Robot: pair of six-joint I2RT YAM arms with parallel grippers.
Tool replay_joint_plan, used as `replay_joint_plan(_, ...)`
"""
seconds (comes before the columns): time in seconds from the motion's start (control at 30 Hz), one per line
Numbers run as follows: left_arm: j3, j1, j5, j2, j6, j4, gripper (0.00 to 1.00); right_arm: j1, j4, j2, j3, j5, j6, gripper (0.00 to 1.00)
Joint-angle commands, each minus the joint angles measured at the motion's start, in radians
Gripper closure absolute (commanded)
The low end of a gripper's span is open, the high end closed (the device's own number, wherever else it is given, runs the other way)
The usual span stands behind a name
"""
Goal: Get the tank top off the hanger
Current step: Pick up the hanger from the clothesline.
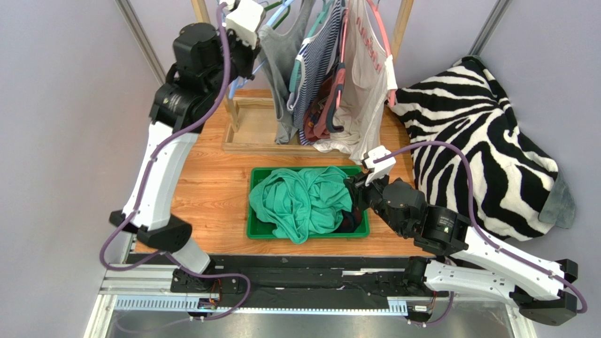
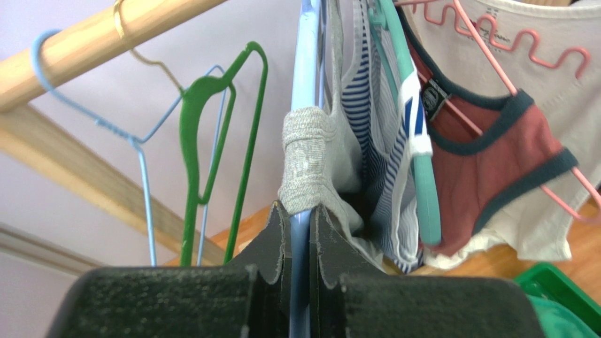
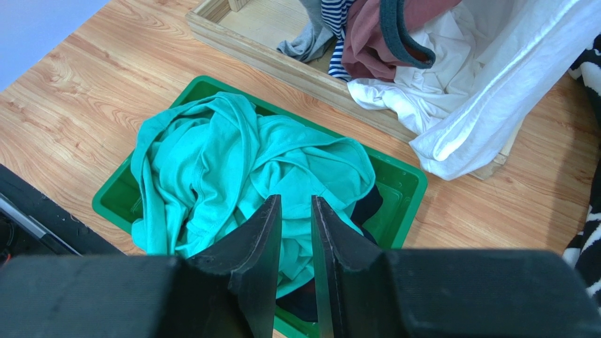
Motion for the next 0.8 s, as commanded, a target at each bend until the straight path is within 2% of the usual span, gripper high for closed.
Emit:
replay_joint_plan(0.0, -0.076, -0.004, 0.006, -0.206, 0.030, 0.024, 1.00, 0.006, -0.013, -0.023, 0.026, 0.024, 0.006, 0.74)
replay_joint_plan(0.13, -0.217, -0.004, 0.026, -0.318, 0.027, -0.026, 1.00, 0.006, -0.016, -0.031, 0.038, 0.022, 0.000, 0.74)
replay_joint_plan(0.27, -0.226, -0.004, 0.043, -0.403, 0.024, -0.040, 1.00, 0.006, -0.021, -0.037, 0.052, 0.013, 0.000, 0.74)
replay_joint_plan(0.4, -0.098, -0.005, 0.104, -0.426, 0.040, -0.043, 1.00, 0.006, -0.032, -0.041, 0.066, 0.002, 0.002, 0.74)
replay_joint_plan(0.53, 0.097, -0.005, 0.201, -0.409, 0.027, -0.026, 1.00, 0.006, -0.030, -0.051, 0.062, -0.001, 0.009, 0.74)
replay_joint_plan(0.67, 0.124, -0.005, 0.352, -0.440, -0.002, 0.071, 1.00, 0.006, -0.025, -0.067, 0.039, 0.004, 0.017, 0.73)
replay_joint_plan(0.77, 0.223, -0.005, 0.398, -0.420, -0.030, 0.069, 1.00, 0.006, -0.027, -0.080, 0.032, 0.009, 0.022, 0.73)
